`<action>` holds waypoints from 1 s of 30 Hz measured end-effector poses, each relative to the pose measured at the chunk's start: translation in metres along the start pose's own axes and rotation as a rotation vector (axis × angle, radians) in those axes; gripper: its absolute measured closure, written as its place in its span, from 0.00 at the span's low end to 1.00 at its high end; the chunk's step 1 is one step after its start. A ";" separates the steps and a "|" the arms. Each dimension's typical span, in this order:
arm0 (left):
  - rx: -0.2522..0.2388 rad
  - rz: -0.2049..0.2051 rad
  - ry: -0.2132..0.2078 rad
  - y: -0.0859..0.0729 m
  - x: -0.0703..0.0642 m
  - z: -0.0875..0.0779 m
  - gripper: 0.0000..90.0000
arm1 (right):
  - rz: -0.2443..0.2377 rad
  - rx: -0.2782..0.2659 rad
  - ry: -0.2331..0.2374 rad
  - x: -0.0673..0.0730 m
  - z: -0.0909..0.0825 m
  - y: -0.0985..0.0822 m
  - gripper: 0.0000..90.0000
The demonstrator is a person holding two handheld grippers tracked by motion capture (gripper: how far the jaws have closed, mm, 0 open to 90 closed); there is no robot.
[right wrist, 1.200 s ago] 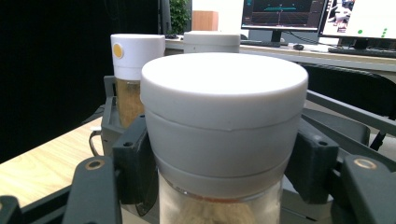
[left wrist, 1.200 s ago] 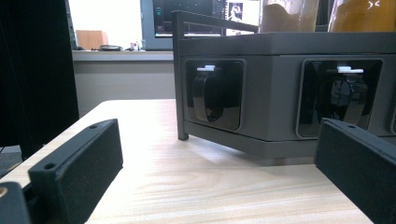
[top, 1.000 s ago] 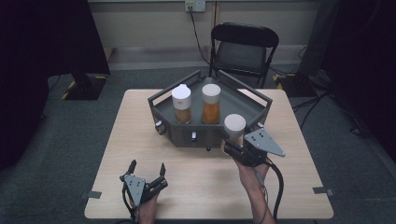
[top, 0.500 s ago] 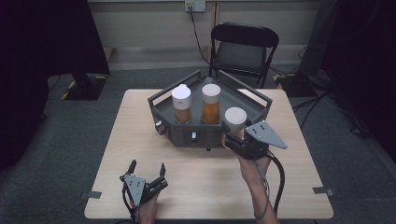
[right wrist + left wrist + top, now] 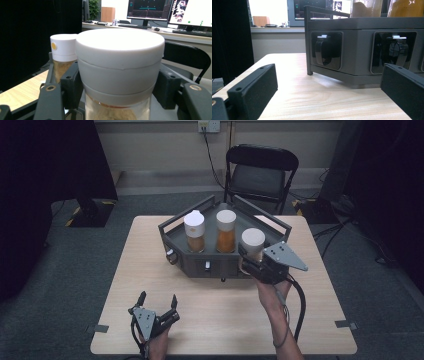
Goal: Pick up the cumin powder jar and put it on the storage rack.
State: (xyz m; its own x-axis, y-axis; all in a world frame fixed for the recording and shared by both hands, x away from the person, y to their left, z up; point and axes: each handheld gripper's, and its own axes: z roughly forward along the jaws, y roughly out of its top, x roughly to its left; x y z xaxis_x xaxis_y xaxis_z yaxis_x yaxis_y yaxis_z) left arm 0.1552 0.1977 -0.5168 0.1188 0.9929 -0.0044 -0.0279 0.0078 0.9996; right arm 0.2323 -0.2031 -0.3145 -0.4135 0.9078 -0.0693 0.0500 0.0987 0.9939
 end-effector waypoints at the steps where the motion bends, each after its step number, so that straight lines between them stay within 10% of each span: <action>1: 0.000 0.000 0.000 0.000 0.000 0.000 0.01 | 0.004 -0.001 0.001 -0.001 0.001 0.000 0.38; 30: 0.001 0.000 0.001 0.000 0.000 0.000 0.01 | 0.027 0.008 -0.038 -0.005 0.038 0.014 0.38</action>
State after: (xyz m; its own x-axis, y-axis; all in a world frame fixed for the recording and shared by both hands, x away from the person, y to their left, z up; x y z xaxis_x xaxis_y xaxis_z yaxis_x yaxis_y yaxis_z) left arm 0.1551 0.1975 -0.5166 0.1178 0.9930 -0.0047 -0.0270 0.0079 0.9996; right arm 0.2695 -0.1909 -0.3033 -0.3768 0.9252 -0.0455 0.0680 0.0766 0.9947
